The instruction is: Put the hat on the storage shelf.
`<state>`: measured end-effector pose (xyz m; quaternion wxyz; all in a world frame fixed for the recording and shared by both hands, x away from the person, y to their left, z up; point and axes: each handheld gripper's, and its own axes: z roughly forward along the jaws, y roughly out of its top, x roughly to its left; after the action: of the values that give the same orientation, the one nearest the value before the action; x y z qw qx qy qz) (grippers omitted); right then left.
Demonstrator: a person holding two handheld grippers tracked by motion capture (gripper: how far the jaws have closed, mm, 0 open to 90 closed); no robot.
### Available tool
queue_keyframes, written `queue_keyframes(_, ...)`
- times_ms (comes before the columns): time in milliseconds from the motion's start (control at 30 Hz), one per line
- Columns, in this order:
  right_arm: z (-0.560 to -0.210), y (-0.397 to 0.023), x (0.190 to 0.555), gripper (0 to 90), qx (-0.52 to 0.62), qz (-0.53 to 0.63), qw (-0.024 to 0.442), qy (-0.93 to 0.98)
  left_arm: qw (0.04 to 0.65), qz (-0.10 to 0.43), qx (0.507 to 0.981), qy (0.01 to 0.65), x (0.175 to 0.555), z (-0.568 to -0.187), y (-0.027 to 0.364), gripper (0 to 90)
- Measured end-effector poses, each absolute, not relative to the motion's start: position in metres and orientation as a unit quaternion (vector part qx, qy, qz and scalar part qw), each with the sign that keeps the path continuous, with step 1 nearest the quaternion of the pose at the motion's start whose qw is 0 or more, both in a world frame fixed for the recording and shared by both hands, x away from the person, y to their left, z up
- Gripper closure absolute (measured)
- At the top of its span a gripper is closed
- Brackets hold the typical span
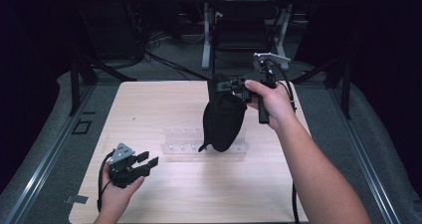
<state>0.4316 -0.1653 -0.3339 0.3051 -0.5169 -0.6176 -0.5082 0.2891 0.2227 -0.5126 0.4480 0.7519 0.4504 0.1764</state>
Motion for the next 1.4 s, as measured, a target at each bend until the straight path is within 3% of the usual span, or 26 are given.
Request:
queue_keyframes(1100, -0.334, -0.162, 0.43, 88.0, -0.517, -0.51, 0.302, -0.618, 0.461, 0.173, 0.803, 0.336, 0.3, -0.468, 0.121, 60.3)
queue_keyframes(1400, -0.334, -0.161, 0.43, 88.0, -0.518, -0.511, 0.299, -0.618, 0.453, 0.167, 0.815, 0.321, 0.302, -0.467, 0.104, 66.2)
